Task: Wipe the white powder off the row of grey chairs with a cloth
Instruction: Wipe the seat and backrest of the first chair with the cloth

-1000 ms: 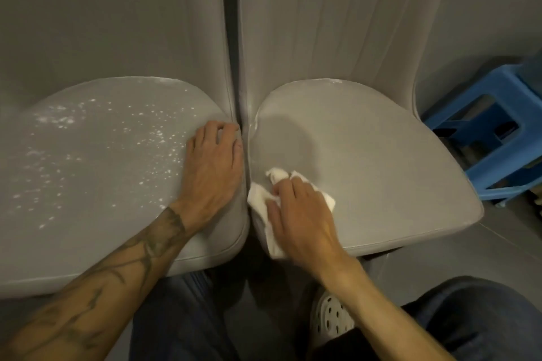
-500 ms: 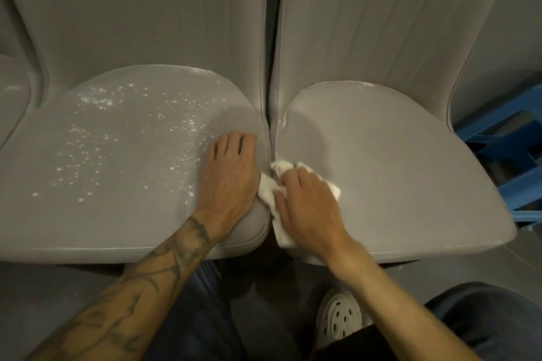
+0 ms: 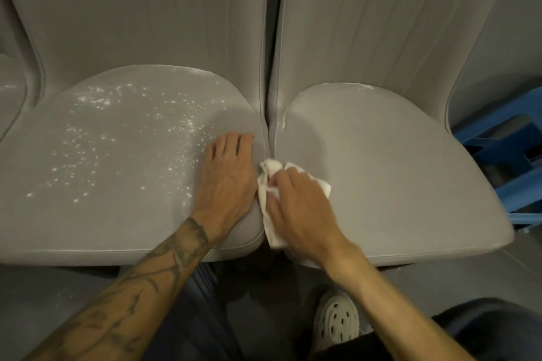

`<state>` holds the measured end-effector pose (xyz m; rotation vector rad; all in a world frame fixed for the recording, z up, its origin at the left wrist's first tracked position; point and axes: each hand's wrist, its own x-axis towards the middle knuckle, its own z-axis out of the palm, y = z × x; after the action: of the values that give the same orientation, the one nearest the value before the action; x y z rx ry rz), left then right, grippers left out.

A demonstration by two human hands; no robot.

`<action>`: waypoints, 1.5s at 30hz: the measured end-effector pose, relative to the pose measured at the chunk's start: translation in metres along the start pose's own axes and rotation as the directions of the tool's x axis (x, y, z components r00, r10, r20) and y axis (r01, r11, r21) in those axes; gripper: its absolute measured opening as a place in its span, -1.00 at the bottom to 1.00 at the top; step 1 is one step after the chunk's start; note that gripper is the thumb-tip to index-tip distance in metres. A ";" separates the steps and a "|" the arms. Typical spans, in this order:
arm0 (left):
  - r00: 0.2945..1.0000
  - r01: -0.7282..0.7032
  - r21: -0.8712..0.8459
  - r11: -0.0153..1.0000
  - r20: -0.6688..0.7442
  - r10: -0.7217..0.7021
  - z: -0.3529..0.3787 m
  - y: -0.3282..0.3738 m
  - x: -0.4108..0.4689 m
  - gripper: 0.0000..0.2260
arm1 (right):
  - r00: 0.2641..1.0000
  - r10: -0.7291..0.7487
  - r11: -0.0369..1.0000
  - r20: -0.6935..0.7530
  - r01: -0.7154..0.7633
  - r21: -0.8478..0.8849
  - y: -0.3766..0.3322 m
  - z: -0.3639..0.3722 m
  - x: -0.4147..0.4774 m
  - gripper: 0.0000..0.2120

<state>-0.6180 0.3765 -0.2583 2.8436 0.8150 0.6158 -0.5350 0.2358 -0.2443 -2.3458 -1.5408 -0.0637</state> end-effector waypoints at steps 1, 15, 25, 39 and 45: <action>1.000 0.006 -0.003 1.000 -0.006 -0.006 0.002 0.000 0.000 -0.58 | 1.000 -0.012 1.000 0.021 0.012 -0.017 -0.003 -0.007 -0.021 -0.78; 0.996 -0.026 0.019 0.999 -0.090 0.027 0.006 -0.002 -0.002 -0.75 | 0.922 0.382 0.920 -0.059 -0.374 0.122 -0.008 -0.026 -0.091 -0.84; 0.991 -0.065 0.017 0.998 -0.119 0.066 0.007 -0.001 -0.002 -0.80 | 0.900 0.408 0.910 -0.152 -0.415 -0.019 0.009 -0.024 -0.100 -0.86; 0.996 -0.048 0.012 0.999 -0.069 0.049 0.004 0.002 0.001 -0.73 | 0.845 0.484 0.863 -0.227 -0.504 -0.036 0.069 -0.054 -0.089 -0.82; 0.998 -0.054 0.008 0.999 -0.028 0.054 0.002 -0.001 0.001 -0.68 | 0.732 0.638 0.702 -0.239 -0.680 -0.213 0.166 -0.078 -0.084 -0.77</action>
<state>-0.6170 0.3775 -0.2601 2.8780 0.7483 0.6630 -0.4093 0.0784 -0.2307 -2.9097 -0.5586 -0.2981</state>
